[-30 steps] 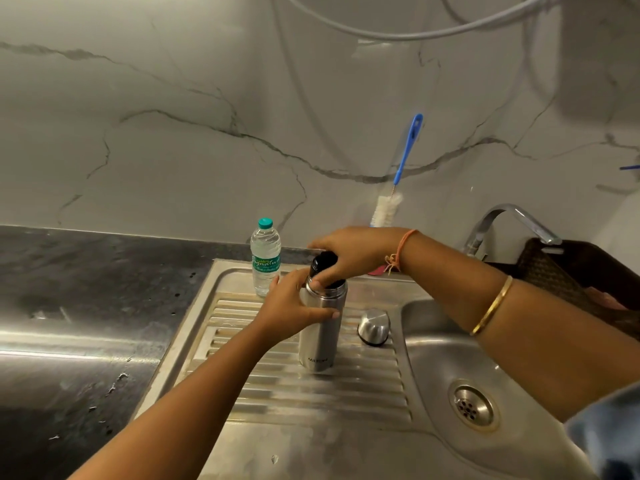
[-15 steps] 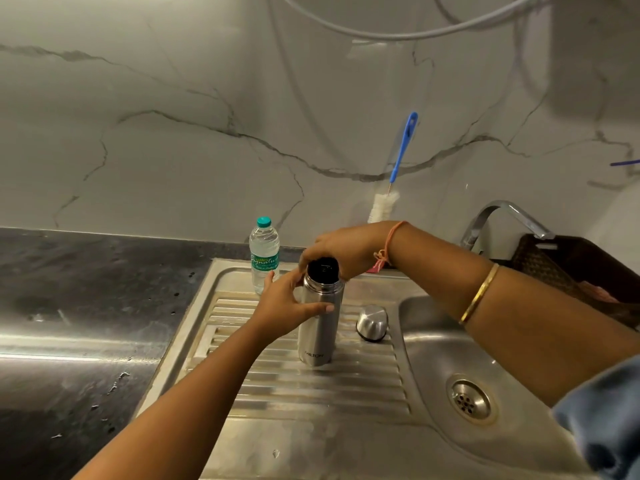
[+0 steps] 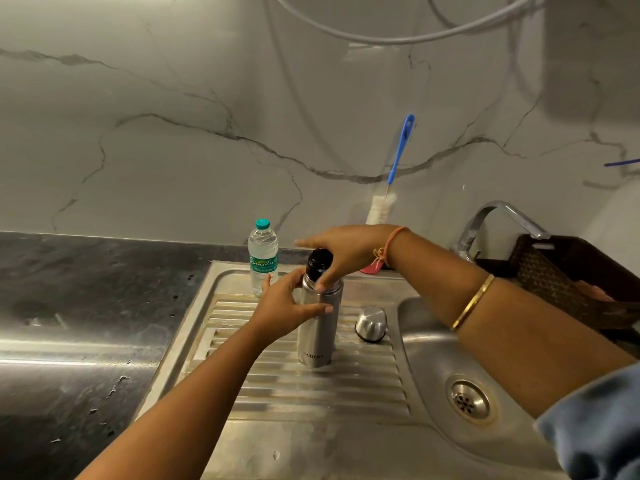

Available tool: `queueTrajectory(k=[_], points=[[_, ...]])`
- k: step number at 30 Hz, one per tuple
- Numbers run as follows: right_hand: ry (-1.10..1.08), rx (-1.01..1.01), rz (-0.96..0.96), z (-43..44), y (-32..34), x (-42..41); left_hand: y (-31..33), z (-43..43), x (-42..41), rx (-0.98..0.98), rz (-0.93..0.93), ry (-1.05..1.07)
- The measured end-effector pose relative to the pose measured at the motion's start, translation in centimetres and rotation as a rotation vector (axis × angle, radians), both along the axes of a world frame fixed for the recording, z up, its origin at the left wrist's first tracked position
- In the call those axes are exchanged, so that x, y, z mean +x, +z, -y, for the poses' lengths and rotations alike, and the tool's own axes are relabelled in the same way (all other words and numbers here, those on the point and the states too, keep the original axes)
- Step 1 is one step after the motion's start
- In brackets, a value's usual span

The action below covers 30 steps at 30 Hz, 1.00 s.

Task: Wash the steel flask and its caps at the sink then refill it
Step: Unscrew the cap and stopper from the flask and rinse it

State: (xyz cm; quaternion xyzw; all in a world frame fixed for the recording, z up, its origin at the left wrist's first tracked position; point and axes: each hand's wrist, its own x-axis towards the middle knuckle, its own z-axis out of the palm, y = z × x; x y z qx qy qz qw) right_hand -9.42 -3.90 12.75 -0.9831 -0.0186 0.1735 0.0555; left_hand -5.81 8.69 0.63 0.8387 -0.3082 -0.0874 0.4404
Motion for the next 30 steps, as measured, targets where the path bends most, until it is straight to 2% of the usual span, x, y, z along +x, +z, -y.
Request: queueTrajectory(k=[4, 9, 14, 16, 20, 25, 27, 30], points=[[-0.106, -0.235, 0.191, -0.6, -1.3, 0.0, -0.1, -0.1, -0.1, -0.019, -0.022, -0.021], [0.007, 0.001, 0.003, -0.2, 0.0, -0.2, 0.1, 0.0, -0.2, -0.008, -0.010, -0.017], [-0.129, -0.190, 0.228, -0.8, -1.8, -0.3, 0.0, -0.1, -0.2, -0.033, -0.050, -0.019], [-0.095, -0.117, 0.220, -0.5, -1.6, -0.2, -0.2, -0.1, -0.1, -0.041, -0.040, -0.027], [-0.041, 0.056, 0.087, 0.1, -0.4, -0.6, -0.5, 0.0, 0.1, -0.033, -0.015, -0.028], [-0.215, -0.132, 0.297, -0.4, -1.9, -0.7, -1.0, 0.3, 0.2, -0.052, -0.051, -0.001], [-0.241, -0.067, 0.344, -0.4, -2.3, -0.7, -1.2, 0.5, 0.2, -0.069, -0.051, 0.003], [-0.210, 0.104, 0.298, -0.2, -2.1, -0.9, -1.8, 0.8, 0.2, -0.080, -0.057, 0.012]])
